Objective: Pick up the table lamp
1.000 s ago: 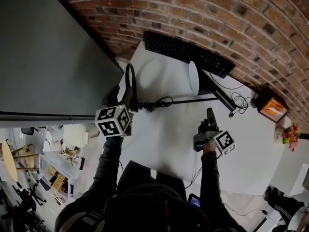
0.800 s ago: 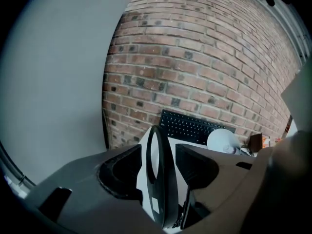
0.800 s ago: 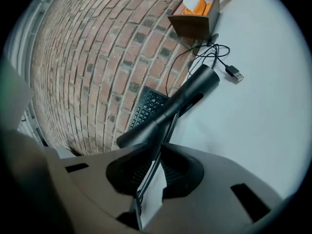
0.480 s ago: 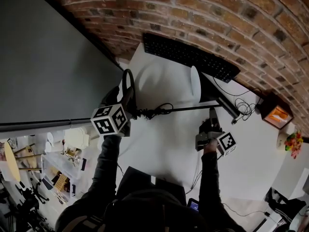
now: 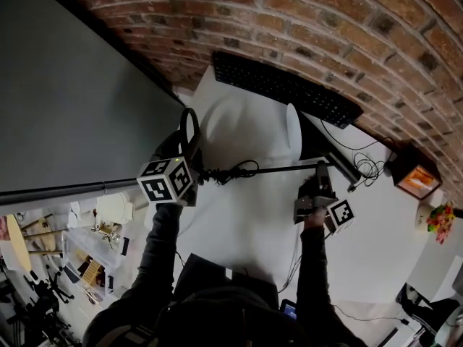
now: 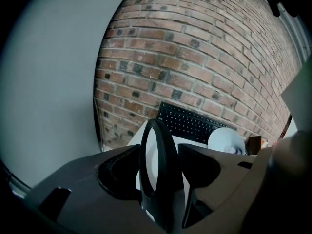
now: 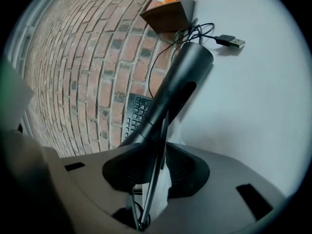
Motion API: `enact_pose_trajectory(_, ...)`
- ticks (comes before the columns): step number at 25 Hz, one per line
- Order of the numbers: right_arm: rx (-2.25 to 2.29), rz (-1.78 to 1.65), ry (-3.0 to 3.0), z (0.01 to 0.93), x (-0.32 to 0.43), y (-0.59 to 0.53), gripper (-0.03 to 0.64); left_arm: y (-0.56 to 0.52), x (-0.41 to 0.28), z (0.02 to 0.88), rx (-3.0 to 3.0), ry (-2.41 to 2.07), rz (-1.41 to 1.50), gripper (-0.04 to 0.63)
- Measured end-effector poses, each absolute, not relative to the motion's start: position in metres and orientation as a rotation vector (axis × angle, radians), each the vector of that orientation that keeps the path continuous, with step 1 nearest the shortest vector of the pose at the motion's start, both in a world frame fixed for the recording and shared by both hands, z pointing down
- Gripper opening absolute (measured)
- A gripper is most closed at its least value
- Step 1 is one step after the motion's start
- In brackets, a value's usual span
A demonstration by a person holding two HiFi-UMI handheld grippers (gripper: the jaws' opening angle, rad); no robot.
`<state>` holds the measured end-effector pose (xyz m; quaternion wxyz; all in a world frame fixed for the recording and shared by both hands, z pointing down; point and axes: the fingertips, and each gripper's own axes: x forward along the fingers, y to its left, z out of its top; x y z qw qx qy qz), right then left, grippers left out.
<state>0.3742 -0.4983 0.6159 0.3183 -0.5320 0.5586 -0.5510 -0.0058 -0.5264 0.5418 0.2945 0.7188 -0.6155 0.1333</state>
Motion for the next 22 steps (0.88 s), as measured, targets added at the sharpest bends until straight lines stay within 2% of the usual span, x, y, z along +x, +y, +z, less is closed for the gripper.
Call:
enact_pose_trajectory(9,-1.37,-1.489,1.381,0.624,0.377,-0.509,0.083,-0.535,0.002,0.553,1.911,-1.623,0.394,0.188)
enact_pose_trajectory(20,-1.345,-1.508,1.354,0.625,0.377,-0.513,0.052,-0.538,0.004,0.563,1.886,-1.687,0.481,0.052)
enact_pose_trajectory(22,-1.343,-1.508,1.354,0.625,0.377,-0.513,0.052,-0.538,0.003,0.563,1.884,-1.69,0.486,0.051)
